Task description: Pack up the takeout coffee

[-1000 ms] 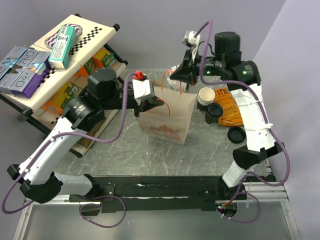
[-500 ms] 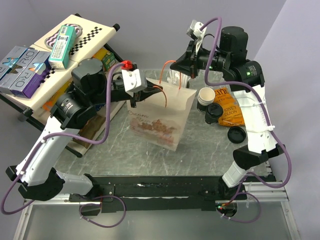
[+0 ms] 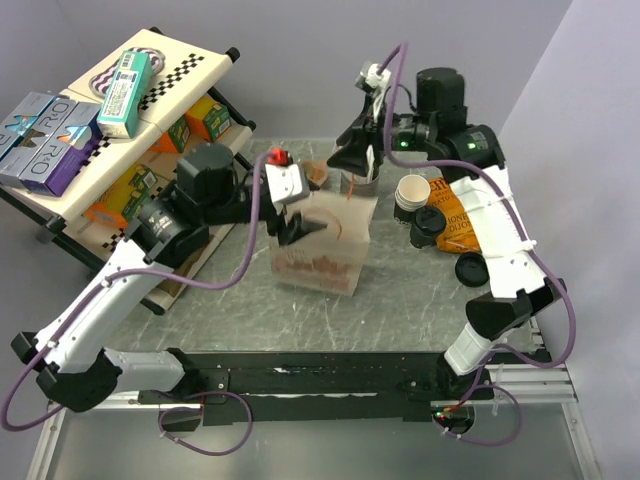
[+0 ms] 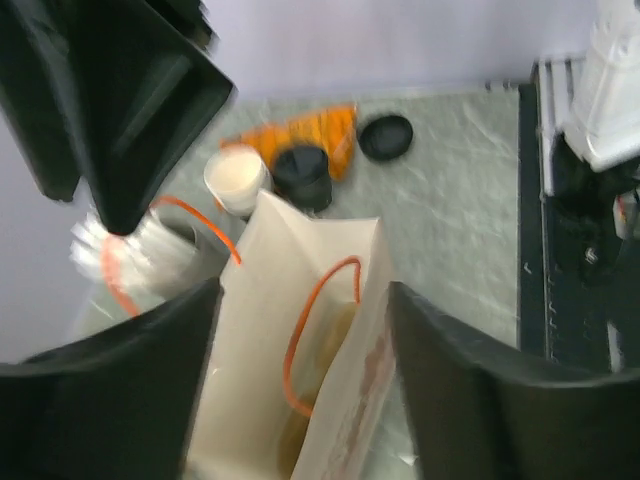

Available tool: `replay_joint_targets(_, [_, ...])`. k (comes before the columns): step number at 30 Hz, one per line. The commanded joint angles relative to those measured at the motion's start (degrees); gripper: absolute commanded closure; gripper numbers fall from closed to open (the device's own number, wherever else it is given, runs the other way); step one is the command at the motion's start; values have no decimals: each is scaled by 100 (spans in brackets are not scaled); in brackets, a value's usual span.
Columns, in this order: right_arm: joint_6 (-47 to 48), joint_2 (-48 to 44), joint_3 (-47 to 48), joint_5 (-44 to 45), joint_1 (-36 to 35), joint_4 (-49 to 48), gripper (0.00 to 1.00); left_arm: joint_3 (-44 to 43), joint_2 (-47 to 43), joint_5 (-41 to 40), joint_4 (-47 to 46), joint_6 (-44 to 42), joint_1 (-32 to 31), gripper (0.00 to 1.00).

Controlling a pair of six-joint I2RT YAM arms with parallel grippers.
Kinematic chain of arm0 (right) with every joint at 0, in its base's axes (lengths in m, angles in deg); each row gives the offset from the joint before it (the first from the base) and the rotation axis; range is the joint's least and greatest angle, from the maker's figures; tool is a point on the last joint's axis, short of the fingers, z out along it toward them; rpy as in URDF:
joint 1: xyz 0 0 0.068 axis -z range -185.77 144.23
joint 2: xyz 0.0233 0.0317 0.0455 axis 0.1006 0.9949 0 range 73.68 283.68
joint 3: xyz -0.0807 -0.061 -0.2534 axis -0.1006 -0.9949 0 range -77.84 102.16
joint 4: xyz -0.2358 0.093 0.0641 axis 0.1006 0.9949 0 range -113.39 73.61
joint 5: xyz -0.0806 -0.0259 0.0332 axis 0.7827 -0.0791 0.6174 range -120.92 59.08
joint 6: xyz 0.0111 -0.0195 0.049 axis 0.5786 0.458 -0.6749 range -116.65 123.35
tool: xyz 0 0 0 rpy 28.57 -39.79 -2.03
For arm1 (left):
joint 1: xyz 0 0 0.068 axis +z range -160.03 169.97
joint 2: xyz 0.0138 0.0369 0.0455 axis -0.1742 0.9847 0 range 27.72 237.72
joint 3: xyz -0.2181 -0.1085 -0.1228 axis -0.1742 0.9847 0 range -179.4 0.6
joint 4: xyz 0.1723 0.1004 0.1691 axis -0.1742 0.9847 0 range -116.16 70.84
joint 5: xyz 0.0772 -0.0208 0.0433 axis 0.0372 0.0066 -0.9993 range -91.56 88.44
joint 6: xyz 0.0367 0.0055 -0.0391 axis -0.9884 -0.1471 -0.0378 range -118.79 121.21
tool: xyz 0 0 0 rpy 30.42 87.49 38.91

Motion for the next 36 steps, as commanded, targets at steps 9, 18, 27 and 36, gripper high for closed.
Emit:
replay_joint_targets(9, [-29, -557, -631, 1099, 70, 9, 0, 844, -820, -1318, -688, 255, 44, 1])
replay_joint_targets(18, [-705, -1242, -2018, 2955, 61, 79, 0, 693, -513, -3992, -937, 1195, 519, 1])
replay_joint_targets(27, [-250, -1155, -2590, 1842, 0, -193, 5, 824, 34, -3010, 102, 1987, 905, 12])
replay_joint_targets(36, [-37, -1085, -2767, 661, -79, -966, 6, 2073, -1425, -1034, -752, 716, 1204, 1])
